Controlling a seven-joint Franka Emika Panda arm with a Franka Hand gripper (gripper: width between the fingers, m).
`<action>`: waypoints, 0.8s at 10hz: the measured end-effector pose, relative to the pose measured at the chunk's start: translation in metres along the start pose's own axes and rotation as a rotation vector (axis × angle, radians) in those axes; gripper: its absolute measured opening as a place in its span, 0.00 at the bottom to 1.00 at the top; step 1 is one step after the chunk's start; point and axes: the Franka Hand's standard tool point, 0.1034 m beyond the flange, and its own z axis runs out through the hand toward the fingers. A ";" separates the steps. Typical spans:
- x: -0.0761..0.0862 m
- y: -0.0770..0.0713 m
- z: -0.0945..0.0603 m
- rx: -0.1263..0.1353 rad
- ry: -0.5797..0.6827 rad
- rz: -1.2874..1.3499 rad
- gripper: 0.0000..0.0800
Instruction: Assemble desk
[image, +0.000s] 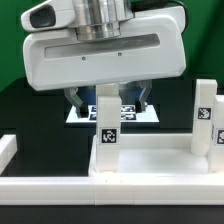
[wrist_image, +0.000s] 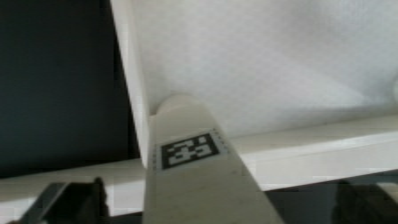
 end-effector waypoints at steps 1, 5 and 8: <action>0.000 0.000 0.001 0.000 -0.001 0.025 0.66; -0.002 0.006 0.002 -0.005 -0.003 0.241 0.37; -0.001 -0.003 0.001 -0.019 0.003 0.700 0.37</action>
Offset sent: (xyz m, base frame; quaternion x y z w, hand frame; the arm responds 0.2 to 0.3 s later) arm 0.0000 0.0000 0.0000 0.0000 0.0000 0.1938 0.9810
